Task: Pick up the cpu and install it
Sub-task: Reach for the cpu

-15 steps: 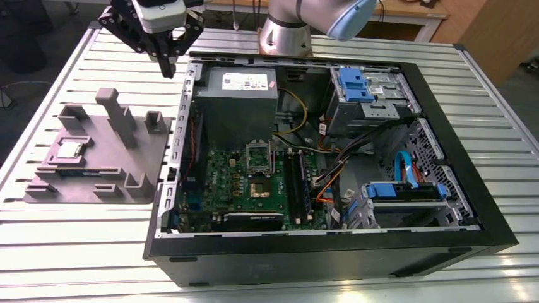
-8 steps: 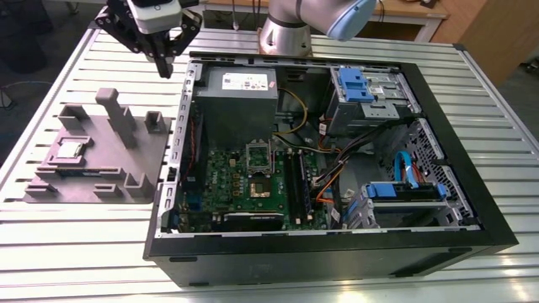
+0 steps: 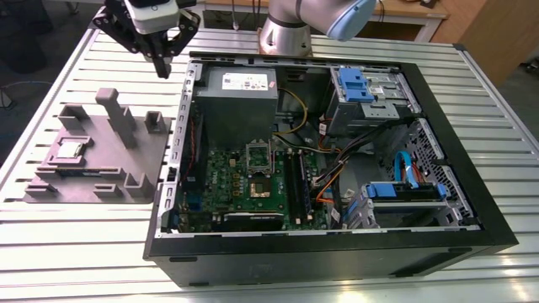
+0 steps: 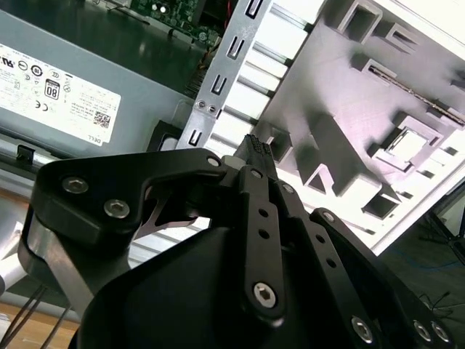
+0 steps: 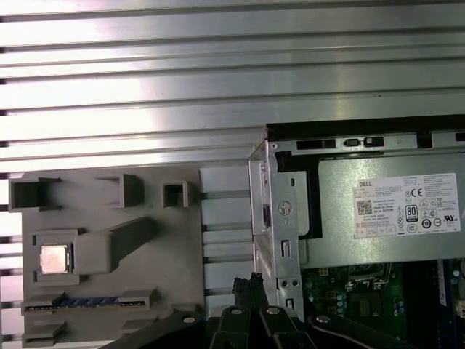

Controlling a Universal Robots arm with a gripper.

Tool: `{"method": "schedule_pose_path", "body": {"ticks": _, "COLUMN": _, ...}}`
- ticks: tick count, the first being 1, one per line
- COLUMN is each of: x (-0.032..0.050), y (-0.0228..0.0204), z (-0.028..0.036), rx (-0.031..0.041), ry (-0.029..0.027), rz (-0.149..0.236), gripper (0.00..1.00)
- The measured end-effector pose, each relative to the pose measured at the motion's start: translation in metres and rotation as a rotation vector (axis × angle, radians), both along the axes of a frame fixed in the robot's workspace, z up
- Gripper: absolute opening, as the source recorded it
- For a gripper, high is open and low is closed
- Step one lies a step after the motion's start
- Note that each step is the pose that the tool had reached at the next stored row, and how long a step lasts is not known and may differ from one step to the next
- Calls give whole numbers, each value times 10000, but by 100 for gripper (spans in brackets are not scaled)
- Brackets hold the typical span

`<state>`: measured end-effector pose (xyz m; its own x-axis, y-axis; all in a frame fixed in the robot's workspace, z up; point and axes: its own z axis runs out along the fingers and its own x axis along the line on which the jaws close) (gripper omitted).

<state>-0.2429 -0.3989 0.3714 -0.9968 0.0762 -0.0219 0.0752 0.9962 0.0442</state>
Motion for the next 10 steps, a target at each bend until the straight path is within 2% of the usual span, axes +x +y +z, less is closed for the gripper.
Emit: {"method": "schedule_pose_path", "body": {"ticks": 10, "x": -26, "y": 0, "z": -6, "rx": 0, "ry": 11, "rz": 1, "gripper": 10}}
